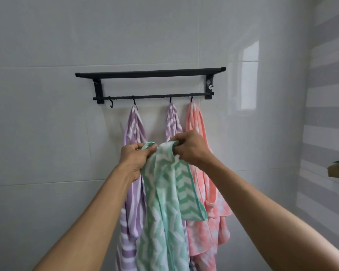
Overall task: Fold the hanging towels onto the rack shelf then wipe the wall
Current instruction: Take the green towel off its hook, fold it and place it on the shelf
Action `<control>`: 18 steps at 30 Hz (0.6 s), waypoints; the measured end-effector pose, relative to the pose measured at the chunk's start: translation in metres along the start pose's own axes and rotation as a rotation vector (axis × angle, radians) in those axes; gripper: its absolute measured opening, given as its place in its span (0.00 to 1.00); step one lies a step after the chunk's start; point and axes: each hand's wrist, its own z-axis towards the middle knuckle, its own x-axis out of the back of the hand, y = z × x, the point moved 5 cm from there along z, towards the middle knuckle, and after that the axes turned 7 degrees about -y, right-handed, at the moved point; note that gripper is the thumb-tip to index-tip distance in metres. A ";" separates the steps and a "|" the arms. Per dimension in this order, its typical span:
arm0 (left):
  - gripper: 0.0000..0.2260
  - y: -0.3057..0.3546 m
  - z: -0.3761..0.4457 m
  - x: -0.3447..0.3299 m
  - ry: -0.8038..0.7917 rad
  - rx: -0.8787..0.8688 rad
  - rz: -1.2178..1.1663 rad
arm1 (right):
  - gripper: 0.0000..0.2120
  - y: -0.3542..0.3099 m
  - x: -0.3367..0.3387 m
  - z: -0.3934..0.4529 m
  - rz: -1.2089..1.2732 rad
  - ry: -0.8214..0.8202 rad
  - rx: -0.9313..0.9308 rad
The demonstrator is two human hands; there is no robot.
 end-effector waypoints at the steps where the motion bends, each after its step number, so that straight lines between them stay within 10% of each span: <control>1: 0.08 -0.001 0.001 0.003 0.023 0.004 -0.013 | 0.05 -0.007 0.004 -0.002 -0.128 0.017 0.046; 6: 0.21 -0.002 0.004 0.030 0.196 0.062 -0.035 | 0.18 -0.015 0.010 -0.007 -0.140 -0.001 0.086; 12: 0.11 0.002 -0.003 0.009 0.026 0.096 -0.093 | 0.11 -0.022 -0.023 -0.013 0.087 -0.286 0.180; 18: 0.06 0.010 -0.017 -0.014 -0.117 0.091 -0.159 | 0.12 -0.013 -0.024 0.002 0.019 0.033 0.068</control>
